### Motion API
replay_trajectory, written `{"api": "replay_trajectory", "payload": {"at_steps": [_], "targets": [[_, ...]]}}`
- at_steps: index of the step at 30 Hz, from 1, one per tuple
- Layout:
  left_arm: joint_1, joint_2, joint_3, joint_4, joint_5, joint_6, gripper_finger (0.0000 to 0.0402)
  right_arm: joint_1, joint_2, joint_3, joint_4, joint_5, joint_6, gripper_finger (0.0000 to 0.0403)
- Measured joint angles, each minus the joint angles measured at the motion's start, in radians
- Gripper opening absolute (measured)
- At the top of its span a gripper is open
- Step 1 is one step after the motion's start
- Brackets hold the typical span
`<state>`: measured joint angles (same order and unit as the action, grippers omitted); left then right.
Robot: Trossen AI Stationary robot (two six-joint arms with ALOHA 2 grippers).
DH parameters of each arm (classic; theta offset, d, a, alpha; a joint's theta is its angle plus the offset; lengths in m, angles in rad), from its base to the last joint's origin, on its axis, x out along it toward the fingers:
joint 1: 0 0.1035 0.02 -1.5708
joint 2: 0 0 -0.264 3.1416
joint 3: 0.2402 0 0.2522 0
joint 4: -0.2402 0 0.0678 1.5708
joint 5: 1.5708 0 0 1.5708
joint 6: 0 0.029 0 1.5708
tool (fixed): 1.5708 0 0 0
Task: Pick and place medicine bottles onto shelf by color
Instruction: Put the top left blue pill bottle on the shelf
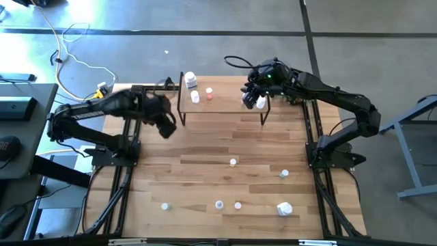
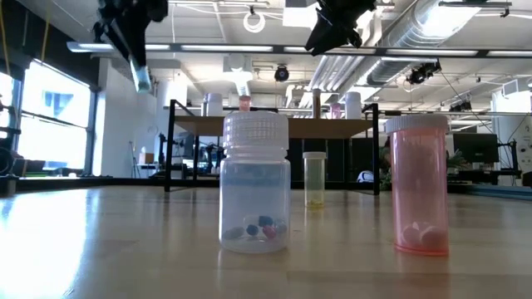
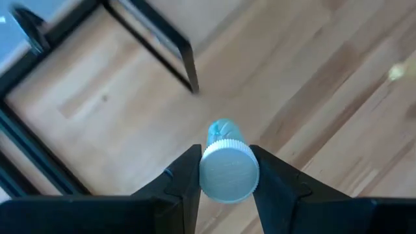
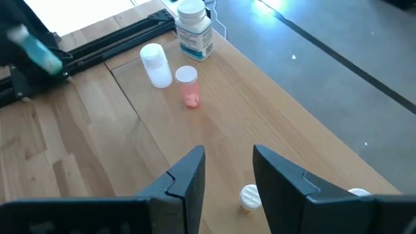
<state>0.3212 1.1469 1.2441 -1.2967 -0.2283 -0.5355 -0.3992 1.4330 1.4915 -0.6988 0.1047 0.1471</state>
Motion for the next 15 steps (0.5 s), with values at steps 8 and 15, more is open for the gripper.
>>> {"api": "replay_trajectory", "payload": {"at_steps": [8,15], "targets": [[0.173,0.004,0.212,0.102,-0.064,0.163,0.0105,0.0,0.0,0.0,0.009,0.001,-0.037,0.0122],[0.322,0.061,0.318,0.326,-0.059,0.415,0.0106,-0.022,0.0,0.0,0.039,0.002,-0.103,0.0122]]}}
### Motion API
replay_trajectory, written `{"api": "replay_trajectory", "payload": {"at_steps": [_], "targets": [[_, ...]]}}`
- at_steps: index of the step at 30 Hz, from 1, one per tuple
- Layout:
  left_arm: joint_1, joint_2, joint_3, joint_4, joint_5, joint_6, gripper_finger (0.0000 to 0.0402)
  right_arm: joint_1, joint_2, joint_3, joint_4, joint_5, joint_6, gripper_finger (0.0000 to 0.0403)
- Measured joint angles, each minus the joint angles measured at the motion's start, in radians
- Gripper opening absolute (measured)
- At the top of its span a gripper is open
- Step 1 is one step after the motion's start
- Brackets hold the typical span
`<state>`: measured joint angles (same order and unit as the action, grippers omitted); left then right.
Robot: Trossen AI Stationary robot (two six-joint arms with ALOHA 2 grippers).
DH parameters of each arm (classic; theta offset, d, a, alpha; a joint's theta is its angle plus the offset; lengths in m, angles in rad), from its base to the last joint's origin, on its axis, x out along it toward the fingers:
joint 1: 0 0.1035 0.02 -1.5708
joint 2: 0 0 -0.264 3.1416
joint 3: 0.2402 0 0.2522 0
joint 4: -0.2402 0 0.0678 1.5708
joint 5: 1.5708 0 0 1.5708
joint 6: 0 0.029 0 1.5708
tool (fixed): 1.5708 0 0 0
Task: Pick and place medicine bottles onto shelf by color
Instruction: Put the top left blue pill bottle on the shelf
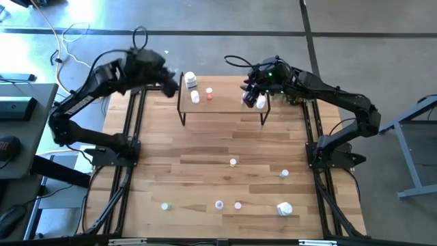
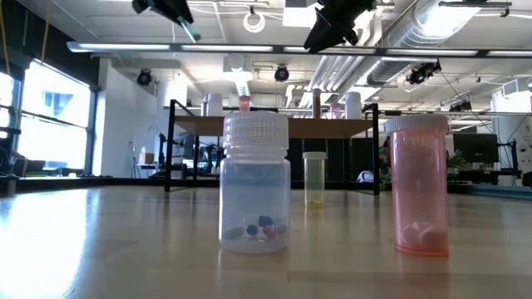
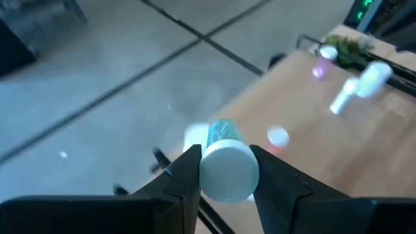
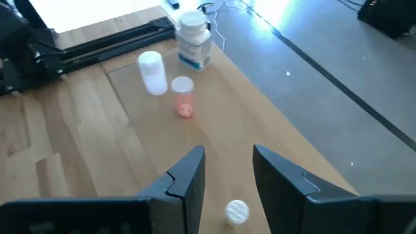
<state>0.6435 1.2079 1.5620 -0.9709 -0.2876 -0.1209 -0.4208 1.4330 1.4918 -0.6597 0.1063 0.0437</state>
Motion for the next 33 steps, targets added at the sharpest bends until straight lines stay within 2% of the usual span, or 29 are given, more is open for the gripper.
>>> {"api": "replay_trajectory", "payload": {"at_steps": [8,16,23,33], "targets": [[0.114,0.176,0.208,0.003,0.036,0.179,0.0106,-0.066,0.0,0.0,0.0,0.001,0.0,0.0122],[0.166,0.365,0.423,-0.098,0.177,0.177,0.0106,-0.097,0.0,0.0,-0.019,0.001,-0.025,0.0122],[0.164,0.481,0.452,-0.161,0.272,0.159,0.0106,-0.097,0.0,0.0,-0.031,-0.001,-0.026,0.0122],[0.122,0.595,0.452,-0.23,0.276,0.186,0.0106,-0.097,0.0,0.0,-0.032,-0.001,-0.018,0.0122]]}}
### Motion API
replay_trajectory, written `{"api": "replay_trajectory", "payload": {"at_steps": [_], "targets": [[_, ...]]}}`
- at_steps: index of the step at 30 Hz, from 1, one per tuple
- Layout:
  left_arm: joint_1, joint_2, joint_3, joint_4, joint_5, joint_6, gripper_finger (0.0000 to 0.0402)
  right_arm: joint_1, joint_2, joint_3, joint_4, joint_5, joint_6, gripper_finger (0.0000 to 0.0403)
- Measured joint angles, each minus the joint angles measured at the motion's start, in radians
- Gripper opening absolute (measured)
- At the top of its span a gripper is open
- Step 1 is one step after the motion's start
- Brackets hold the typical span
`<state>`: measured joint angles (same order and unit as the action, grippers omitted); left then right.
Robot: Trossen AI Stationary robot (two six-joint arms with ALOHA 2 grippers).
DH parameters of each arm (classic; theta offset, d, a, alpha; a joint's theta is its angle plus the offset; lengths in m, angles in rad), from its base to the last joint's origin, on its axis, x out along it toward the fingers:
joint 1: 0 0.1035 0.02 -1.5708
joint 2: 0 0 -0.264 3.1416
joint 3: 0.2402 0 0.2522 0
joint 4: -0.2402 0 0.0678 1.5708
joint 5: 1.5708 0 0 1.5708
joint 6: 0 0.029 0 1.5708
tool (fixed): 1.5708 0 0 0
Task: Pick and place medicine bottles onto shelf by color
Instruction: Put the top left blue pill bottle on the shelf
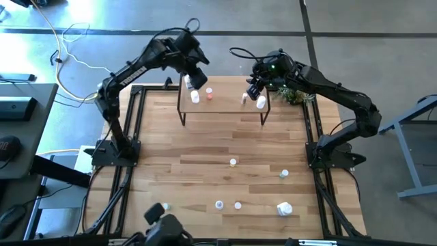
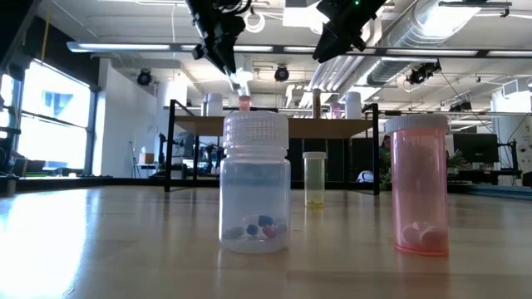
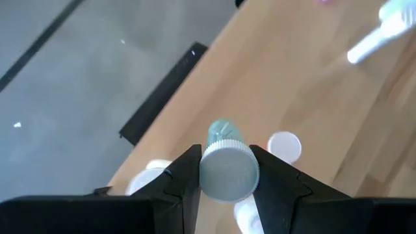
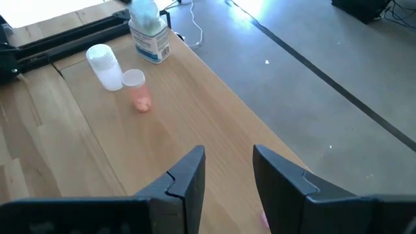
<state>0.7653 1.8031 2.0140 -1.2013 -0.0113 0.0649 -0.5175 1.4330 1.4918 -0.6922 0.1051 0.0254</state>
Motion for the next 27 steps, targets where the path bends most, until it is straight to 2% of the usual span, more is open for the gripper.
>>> {"api": "replay_trajectory", "payload": {"at_steps": [6,12,27], "targets": [[-0.036,0.055,0.0,-0.042,-0.01,0.008,0.0106,0.0,0.0,0.0,0.0,0.0,0.002,0.0122],[-0.055,0.088,0.0,-0.083,-0.088,0.008,0.0106,0.0,0.0,0.0,0.0,0.0,0.003,0.0122],[-0.067,0.144,0.0,-0.112,-0.087,0.018,0.0106,0.001,0.0,0.0,-0.008,0.0,0.027,0.0122]]}}
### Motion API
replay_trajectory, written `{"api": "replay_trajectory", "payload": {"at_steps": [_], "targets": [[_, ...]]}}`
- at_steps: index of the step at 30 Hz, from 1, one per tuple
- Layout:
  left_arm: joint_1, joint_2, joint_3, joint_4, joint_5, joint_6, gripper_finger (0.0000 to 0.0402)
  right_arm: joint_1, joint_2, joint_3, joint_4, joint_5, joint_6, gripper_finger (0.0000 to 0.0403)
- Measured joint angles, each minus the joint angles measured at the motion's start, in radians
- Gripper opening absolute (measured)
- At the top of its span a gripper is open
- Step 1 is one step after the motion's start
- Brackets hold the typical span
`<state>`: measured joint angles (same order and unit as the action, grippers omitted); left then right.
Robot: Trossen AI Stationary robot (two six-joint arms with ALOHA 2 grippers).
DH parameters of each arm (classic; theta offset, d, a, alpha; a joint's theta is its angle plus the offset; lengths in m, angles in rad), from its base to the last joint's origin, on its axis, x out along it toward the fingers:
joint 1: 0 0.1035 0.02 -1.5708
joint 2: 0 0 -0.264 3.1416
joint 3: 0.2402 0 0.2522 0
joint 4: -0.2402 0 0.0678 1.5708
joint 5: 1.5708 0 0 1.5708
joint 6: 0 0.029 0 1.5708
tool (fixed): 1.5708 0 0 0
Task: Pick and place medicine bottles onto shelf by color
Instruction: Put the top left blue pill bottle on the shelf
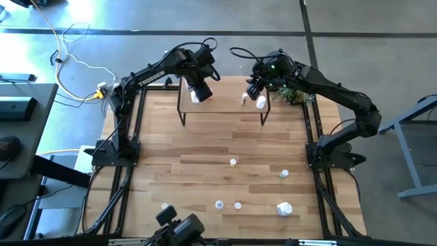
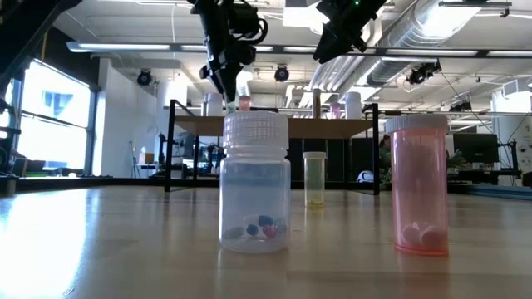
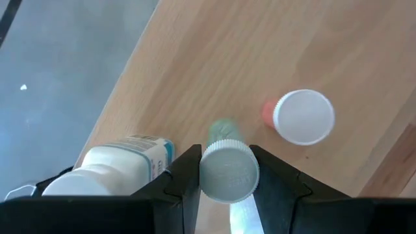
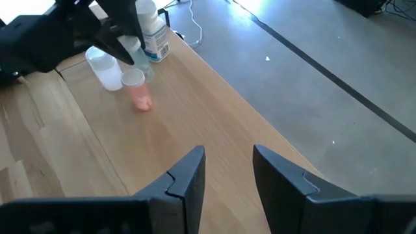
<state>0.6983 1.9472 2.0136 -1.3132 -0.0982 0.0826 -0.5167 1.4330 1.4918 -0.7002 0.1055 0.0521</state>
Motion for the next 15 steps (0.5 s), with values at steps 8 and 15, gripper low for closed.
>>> {"api": "replay_trajectory", "payload": {"at_steps": [8,15], "targets": [[-0.001,0.021,0.0,-0.002,-0.019,0.01,0.0104,0.0,0.0,0.0,0.001,0.0,0.0,0.0122],[-0.007,0.022,0.0,-0.003,-0.015,0.025,0.0105,0.0,0.0,0.0,0.001,0.0,0.0,0.0122]]}}
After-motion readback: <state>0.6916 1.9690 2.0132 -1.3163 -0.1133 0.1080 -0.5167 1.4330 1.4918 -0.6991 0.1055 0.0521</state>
